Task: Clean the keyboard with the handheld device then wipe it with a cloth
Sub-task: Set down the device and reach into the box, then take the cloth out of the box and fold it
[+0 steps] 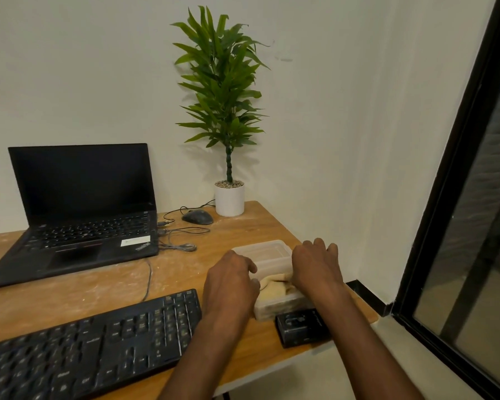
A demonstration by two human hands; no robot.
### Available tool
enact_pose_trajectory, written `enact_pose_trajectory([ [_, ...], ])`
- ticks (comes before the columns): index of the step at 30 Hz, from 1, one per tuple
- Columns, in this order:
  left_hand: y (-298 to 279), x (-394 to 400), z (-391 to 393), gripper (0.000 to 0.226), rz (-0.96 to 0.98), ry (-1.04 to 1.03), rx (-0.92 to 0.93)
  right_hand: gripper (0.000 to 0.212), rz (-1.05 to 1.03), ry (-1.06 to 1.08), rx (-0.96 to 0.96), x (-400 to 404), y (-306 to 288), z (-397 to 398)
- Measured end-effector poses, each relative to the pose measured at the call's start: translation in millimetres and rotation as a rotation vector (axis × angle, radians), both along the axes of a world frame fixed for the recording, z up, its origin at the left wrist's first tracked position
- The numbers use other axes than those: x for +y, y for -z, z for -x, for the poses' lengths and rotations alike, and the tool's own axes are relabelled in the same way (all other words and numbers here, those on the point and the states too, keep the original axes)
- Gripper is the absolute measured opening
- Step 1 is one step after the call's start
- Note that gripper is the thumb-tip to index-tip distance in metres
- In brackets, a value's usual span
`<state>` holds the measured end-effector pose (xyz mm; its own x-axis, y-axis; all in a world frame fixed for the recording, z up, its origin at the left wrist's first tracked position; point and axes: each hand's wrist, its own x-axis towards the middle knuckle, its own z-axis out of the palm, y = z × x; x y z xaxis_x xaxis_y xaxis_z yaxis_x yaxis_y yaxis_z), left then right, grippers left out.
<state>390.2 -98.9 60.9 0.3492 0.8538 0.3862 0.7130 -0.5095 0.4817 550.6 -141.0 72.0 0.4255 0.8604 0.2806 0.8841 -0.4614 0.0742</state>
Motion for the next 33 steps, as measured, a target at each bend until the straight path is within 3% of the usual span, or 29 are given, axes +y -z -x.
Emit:
enact_pose_trajectory([
  [6,0.2,-0.8,0.4,0.031,0.024,0.025,0.004,0.005,-0.159,-0.042,0.094,-4.9,2.0,-3.5],
  [12,-1.2,0.2,-0.5,0.055,0.057,0.137,-0.014,0.015,-0.386,-0.249,0.596,-29.0,-25.1,0.2],
  [19,-10.1,0.2,5.4,0.027,-0.062,0.178,-0.192,0.012,-0.616,-0.497,0.794,-51.4,-68.8,20.0],
  [22,-24.6,0.0,25.5,0.022,0.028,0.213,-0.352,0.011,-0.7,-0.512,0.815,-58.4,-82.7,25.8],
  [25,-44.1,-11.9,56.8,0.017,0.376,0.404,-0.715,0.014,-0.785,-0.481,0.946,-62.0,-89.3,34.2],
  [28,-51.7,-25.6,86.2,0.018,0.612,0.493,-0.92,0.02,-0.821,-0.436,1.14,-62.3,-84.2,51.8],
  [30,-48.3,-30.5,100.8,0.019,0.607,0.452,-0.983,0.023,-0.834,-0.393,1.144,-60.0,-76.3,69.7],
  [33,-39.6,-38.4,119.3,0.031,0.478,0.365,-0.966,0.028,-0.848,-0.351,0.967,-55.7,-65.7,111.4],
])
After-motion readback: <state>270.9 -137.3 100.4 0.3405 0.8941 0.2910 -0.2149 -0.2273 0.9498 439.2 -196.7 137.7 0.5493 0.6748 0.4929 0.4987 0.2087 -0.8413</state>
